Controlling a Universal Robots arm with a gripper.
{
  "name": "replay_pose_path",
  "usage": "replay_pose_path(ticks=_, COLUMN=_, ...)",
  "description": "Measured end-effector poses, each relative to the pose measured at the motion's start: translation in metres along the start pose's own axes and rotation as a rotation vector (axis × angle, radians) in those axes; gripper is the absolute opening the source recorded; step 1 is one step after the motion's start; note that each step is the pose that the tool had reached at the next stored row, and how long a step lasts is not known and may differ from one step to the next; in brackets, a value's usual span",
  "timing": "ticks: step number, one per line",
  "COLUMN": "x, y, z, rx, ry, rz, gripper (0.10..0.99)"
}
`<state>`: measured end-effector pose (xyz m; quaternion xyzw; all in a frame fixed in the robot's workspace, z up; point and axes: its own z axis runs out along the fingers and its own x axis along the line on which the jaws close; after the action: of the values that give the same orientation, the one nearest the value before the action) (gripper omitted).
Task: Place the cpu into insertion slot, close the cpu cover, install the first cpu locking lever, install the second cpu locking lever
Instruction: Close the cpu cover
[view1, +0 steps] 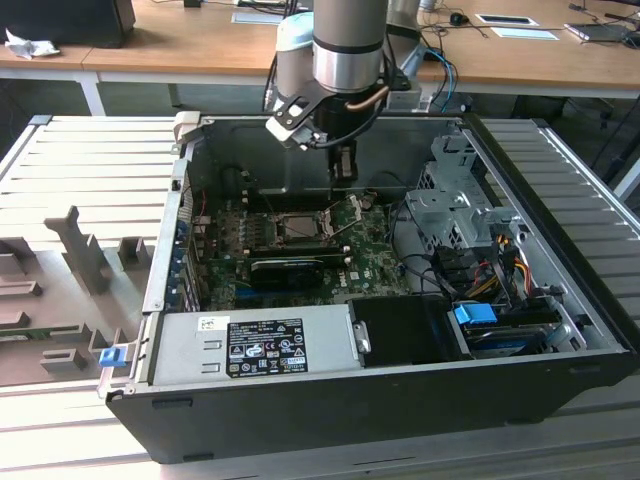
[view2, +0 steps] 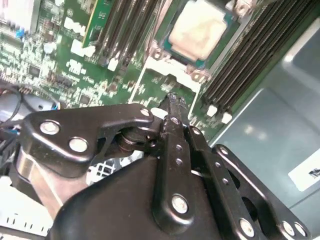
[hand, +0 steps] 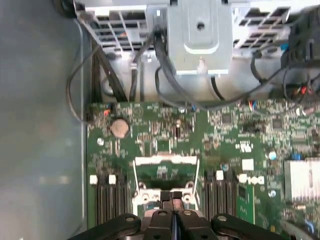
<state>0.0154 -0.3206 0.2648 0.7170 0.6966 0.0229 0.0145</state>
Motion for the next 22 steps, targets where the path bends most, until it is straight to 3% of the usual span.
replay_pose_path(ticks=6, x=0.0004, y=0.0147, z=0.0010, rx=0.000, ry=0.0005, rz=0.000, gripper=0.106)
replay_pose_path(ticks=15, x=0.0008, y=0.0297, z=0.0027, rx=0.000, ry=0.0005, rz=0.000, gripper=0.106)
replay_pose_path(ticks=22, x=0.0010, y=0.0434, z=0.0106, rx=0.000, ry=0.0011, rz=-0.013, gripper=0.106)
